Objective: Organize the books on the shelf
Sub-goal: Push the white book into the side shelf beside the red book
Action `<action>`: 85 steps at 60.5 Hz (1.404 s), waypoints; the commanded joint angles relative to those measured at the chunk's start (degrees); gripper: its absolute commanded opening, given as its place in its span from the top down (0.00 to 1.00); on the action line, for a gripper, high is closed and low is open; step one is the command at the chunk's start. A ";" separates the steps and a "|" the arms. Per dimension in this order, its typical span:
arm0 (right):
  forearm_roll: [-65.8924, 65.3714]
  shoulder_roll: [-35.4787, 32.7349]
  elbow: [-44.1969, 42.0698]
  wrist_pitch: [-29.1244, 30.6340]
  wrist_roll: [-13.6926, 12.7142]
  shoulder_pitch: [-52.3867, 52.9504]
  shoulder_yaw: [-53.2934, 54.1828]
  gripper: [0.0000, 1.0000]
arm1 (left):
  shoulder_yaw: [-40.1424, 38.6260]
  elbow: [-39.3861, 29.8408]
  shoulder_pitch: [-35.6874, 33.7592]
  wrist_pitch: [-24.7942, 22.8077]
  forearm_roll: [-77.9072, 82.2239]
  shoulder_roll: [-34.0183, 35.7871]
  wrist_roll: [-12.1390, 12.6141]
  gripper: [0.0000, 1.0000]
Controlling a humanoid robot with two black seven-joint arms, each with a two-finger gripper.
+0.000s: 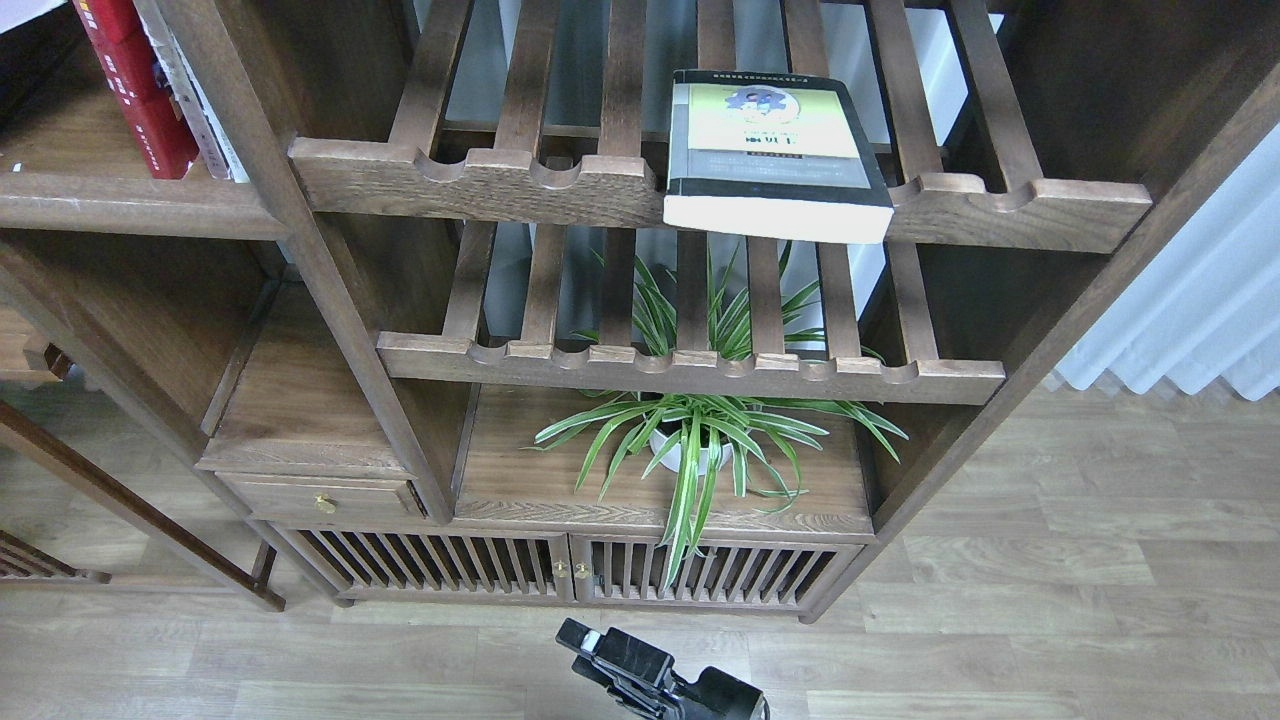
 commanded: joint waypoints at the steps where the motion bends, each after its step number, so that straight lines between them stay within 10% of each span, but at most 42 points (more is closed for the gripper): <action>1: 0.01 0.00 0.04 0.00 0.00 -0.05 0.01 0.21 | 2.48 3.17 -4.04 0.01 0.03 -0.09 -0.07 0.94; 85: 0.01 0.00 0.22 0.00 0.17 -0.14 0.71 0.21 | 6.35 6.86 0.61 0.01 -4.63 -5.89 -4.72 0.83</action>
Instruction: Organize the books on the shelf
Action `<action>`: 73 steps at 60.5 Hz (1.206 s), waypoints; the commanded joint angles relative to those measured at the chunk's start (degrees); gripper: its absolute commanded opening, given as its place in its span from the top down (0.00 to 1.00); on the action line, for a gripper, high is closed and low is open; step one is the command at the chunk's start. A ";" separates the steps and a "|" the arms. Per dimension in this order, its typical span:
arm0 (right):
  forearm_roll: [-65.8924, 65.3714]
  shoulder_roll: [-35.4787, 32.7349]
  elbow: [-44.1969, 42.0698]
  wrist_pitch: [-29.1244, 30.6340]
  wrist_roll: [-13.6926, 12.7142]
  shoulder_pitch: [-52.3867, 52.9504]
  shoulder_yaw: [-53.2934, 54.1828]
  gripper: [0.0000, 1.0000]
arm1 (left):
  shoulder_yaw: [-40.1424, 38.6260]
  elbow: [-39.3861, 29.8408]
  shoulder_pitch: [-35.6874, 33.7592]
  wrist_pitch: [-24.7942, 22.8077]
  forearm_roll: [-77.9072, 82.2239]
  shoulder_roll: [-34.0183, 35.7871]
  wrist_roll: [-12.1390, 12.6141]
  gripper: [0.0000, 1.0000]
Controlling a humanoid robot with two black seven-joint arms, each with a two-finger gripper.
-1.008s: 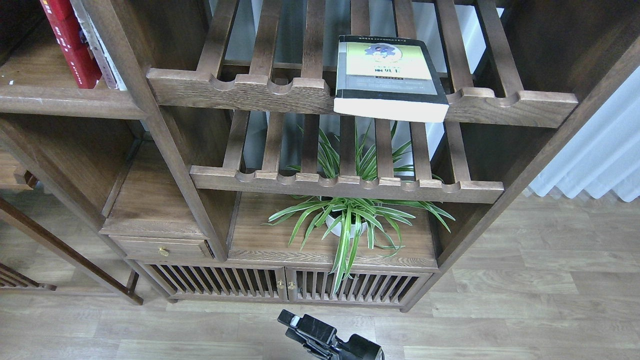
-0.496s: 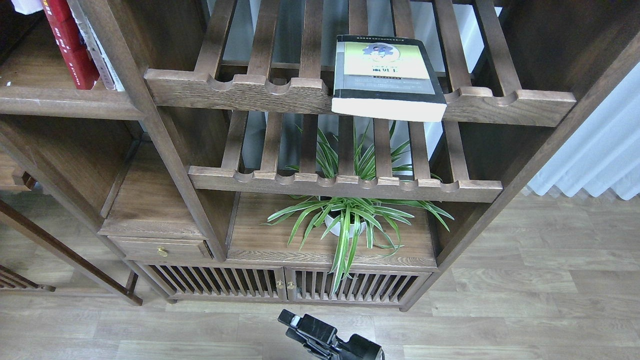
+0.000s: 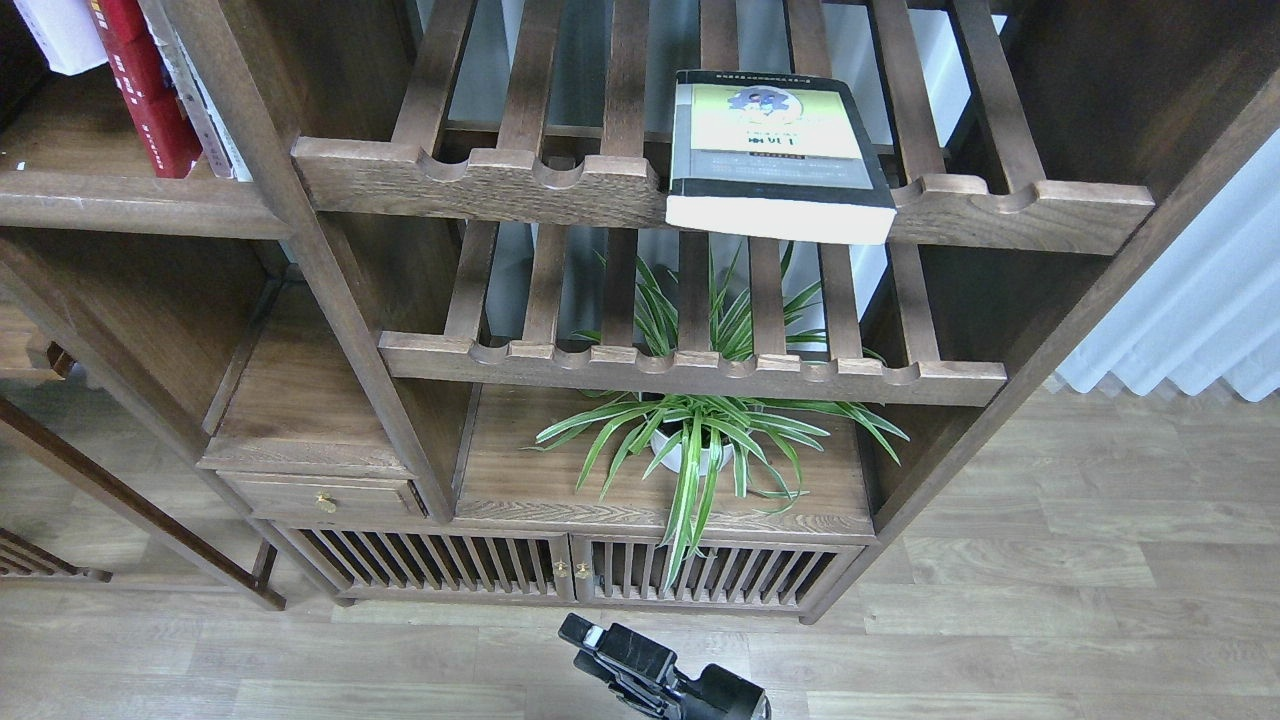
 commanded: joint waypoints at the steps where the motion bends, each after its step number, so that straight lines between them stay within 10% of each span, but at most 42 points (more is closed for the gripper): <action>1: 0.00 0.00 0.00 0.00 0.09 0.02 0.00 0.21 | -0.23 0.06 1.33 0.00 -0.72 -0.16 -0.46 0.83; 63: 0.00 0.00 0.08 0.00 0.17 0.02 0.17 0.21 | -1.54 -0.38 2.83 0.00 -7.48 0.63 -0.90 0.67; 73: 0.09 0.00 0.00 0.00 0.79 0.11 1.76 0.21 | -5.93 -2.66 6.25 0.00 -9.60 0.72 -0.90 0.52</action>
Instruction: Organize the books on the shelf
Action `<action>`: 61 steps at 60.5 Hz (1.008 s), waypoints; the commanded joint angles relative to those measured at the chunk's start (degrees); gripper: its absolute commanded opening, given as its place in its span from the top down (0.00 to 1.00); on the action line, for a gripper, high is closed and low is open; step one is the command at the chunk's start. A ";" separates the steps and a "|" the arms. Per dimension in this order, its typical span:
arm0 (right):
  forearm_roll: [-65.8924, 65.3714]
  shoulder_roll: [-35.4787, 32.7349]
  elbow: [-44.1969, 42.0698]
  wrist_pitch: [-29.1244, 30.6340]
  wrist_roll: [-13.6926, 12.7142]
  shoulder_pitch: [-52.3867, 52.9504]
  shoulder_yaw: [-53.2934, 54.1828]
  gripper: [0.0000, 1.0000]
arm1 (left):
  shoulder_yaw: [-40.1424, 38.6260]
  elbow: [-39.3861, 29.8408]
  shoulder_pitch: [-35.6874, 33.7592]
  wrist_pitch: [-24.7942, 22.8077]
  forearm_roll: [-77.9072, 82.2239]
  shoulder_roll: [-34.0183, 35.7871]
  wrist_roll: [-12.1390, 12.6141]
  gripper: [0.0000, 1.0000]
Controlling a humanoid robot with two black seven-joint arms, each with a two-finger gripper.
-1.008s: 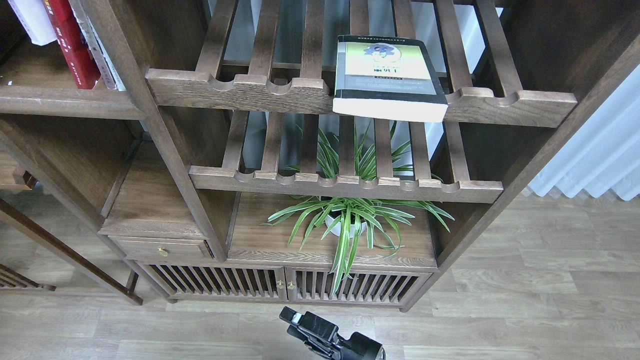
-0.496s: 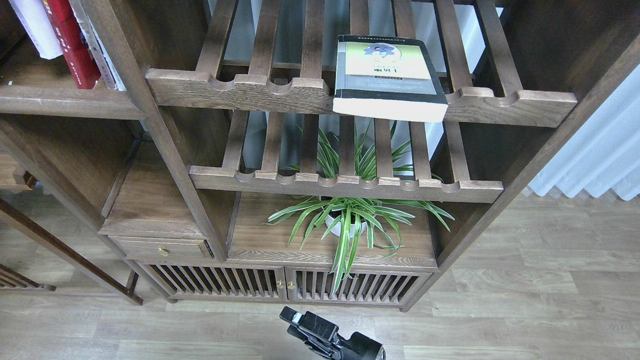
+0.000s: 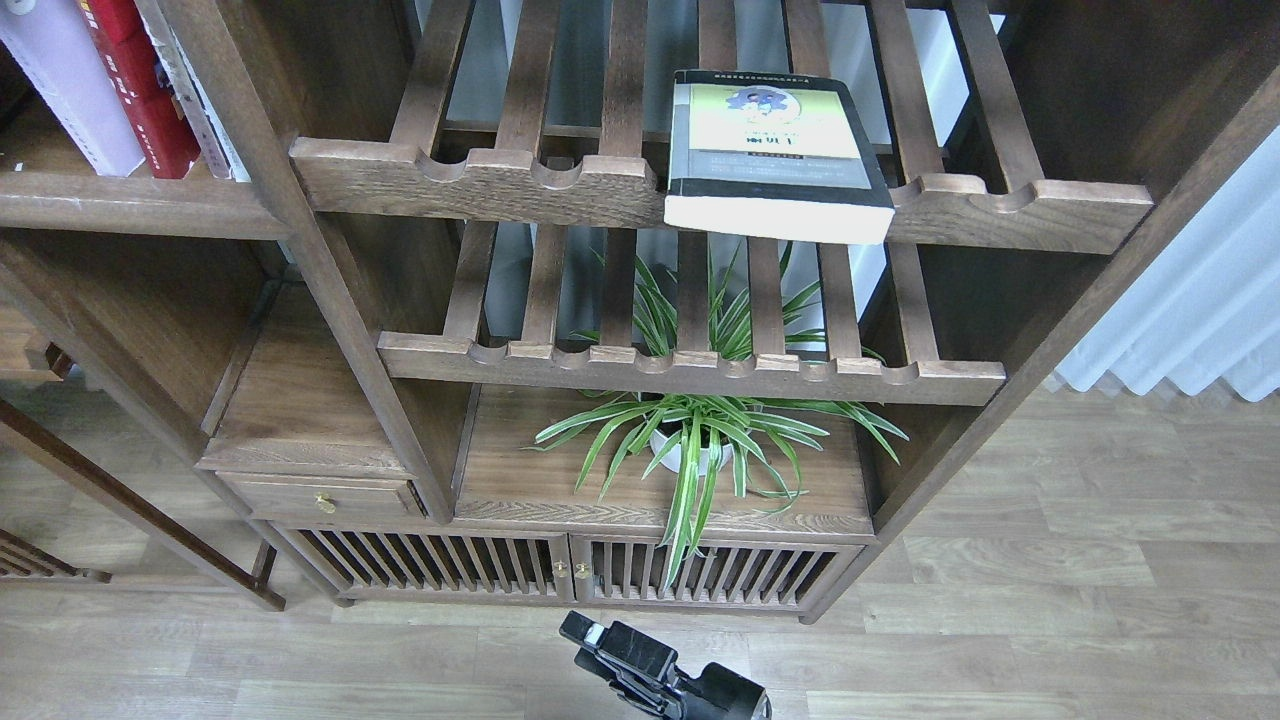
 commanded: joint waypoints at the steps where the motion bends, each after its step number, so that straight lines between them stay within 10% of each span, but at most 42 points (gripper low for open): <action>1: 0.16 0.00 -0.08 0.00 0.41 0.09 0.93 0.21 | -3.45 -2.02 3.01 0.00 -0.99 0.10 0.09 0.52; 38: 0.34 0.00 0.00 0.00 0.49 0.09 2.95 0.14 | -19.19 -18.89 27.00 0.00 -5.91 0.10 0.62 0.02; 61: 0.43 0.00 0.09 0.00 2.08 0.97 4.79 0.04 | -18.05 -22.24 42.13 0.00 -16.11 -4.56 0.71 0.00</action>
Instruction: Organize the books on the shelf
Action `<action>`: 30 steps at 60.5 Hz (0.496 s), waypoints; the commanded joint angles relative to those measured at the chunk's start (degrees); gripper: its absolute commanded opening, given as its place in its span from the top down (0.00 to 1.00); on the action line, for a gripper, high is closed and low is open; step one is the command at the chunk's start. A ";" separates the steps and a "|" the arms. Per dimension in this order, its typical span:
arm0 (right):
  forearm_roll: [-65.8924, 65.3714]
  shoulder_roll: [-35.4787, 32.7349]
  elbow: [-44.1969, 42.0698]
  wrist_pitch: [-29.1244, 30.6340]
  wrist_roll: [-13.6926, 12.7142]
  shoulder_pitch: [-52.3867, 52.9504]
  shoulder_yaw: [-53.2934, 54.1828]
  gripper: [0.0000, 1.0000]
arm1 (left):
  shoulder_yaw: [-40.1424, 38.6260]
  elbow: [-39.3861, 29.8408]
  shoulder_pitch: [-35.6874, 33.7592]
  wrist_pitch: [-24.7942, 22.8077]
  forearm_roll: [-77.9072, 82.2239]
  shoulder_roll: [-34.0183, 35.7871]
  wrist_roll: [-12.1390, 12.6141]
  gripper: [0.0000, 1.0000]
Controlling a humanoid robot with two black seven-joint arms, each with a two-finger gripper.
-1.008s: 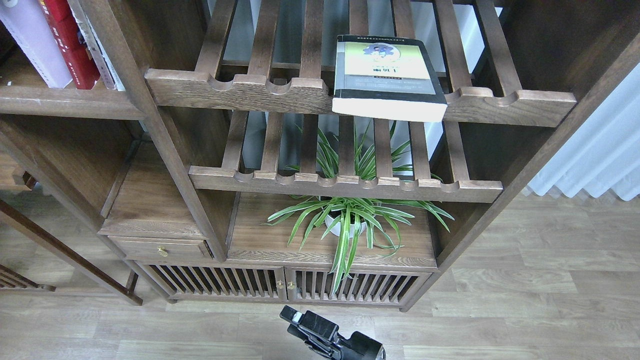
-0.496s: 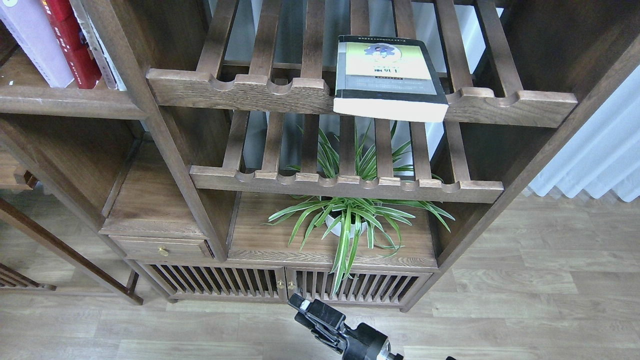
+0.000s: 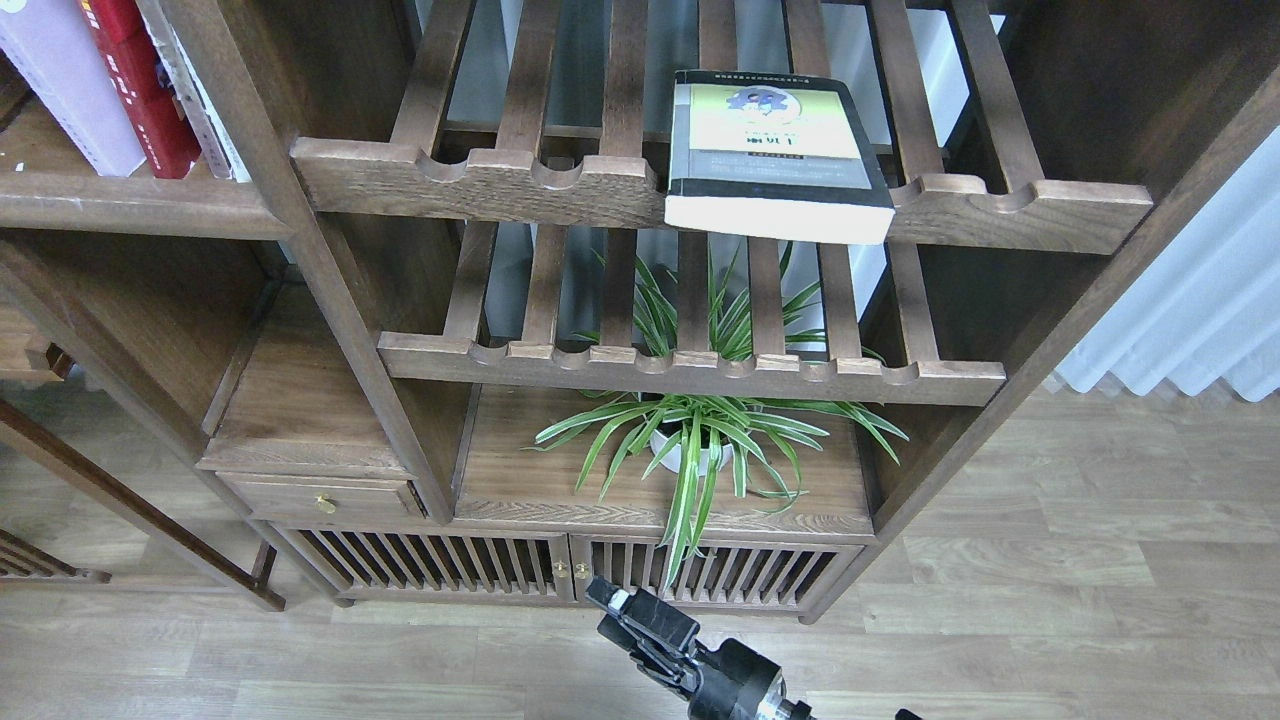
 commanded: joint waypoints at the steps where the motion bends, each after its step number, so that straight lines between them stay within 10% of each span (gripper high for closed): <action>1: -0.08 0.00 0.03 0.00 0.41 0.33 0.17 0.03 | 0.35 0.16 2.84 0.00 -1.03 -2.92 0.15 0.00; 30: 0.27 0.00 13.30 0.00 3.31 2.09 15.01 0.03 | 3.87 3.67 8.47 0.00 -1.03 -9.17 0.07 0.00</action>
